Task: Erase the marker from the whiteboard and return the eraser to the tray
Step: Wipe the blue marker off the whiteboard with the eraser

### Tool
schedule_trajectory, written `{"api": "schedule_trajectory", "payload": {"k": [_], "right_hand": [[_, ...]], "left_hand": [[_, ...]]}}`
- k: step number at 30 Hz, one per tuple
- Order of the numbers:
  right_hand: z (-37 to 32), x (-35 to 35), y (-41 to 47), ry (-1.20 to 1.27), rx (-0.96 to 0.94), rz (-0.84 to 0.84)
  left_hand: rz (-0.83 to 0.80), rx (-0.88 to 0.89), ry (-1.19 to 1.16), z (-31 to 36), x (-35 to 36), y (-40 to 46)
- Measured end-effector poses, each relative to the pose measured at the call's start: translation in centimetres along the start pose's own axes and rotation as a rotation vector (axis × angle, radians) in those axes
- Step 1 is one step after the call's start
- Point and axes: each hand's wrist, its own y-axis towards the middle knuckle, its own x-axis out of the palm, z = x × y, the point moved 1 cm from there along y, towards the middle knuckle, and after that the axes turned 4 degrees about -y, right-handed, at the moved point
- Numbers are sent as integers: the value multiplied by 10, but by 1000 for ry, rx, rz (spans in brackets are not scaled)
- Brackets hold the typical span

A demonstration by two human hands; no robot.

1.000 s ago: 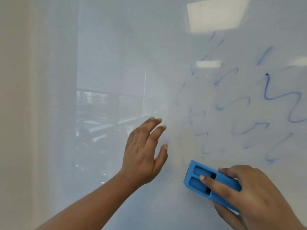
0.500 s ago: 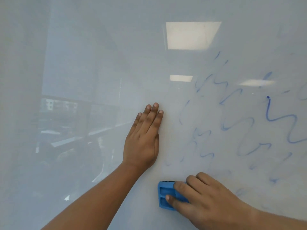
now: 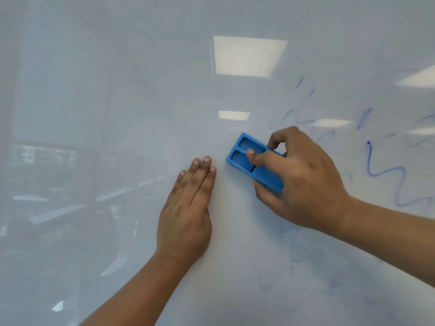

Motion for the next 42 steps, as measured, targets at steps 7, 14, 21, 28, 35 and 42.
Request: {"api": "schedule_trajectory", "payload": {"k": [7, 14, 21, 28, 35, 42], "right_hand": [[-50, -1, -113, 115, -450, -309], [62, -37, 7, -126, 8, -20], [66, -39, 19, -26, 183, -7], [23, -30, -35, -8, -409, -341], [159, -70, 126, -199, 273, 59], [99, -46, 73, -66, -52, -18]], "left_hand": [[8, 15, 27, 0, -1, -1], [-24, 7, 34, 3, 0, -1], [-60, -28, 64, 17, -4, 10], [54, -65, -211, 49, 7, 70], [-8, -46, 55, 49, 27, 76], [73, -23, 129, 51, 29, 82]]}}
